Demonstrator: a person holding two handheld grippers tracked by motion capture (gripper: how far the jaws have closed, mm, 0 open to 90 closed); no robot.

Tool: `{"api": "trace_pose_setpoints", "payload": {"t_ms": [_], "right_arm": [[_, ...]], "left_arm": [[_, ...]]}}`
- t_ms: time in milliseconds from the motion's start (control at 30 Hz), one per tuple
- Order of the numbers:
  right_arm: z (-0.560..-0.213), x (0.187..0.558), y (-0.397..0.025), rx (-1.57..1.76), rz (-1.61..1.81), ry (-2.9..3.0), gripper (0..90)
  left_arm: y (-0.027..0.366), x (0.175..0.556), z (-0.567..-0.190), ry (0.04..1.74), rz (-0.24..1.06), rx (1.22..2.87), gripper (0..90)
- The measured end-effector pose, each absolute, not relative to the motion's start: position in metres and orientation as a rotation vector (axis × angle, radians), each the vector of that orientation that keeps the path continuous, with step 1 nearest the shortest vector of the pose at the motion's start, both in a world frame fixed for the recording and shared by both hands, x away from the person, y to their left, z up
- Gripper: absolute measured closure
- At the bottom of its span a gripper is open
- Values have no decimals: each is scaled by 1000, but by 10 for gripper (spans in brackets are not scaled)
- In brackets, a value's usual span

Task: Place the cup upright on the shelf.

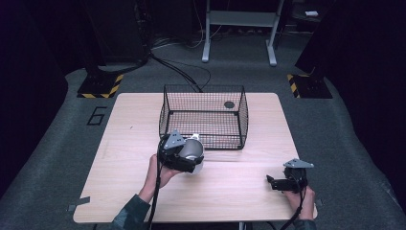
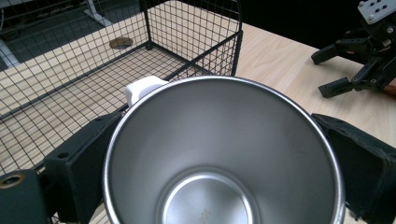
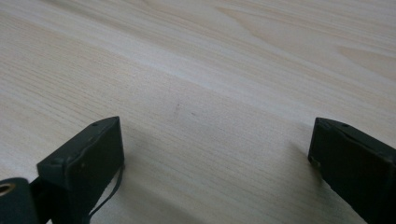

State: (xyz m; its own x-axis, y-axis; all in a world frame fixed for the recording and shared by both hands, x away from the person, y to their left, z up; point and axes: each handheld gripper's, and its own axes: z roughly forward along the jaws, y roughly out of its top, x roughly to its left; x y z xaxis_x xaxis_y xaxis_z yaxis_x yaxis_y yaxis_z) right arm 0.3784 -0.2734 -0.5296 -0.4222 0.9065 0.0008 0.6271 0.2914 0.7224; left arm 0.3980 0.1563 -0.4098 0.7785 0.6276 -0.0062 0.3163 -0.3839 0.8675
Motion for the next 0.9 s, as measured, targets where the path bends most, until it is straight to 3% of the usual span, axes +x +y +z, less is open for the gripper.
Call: {"api": "trace_pose_setpoints", "payload": {"t_ms": [900], "right_arm": [[-530, 378, -273, 1375, 921, 2155, 30]], "left_arm": [[158, 415, -371, 675, 424, 1967, 62]]}}
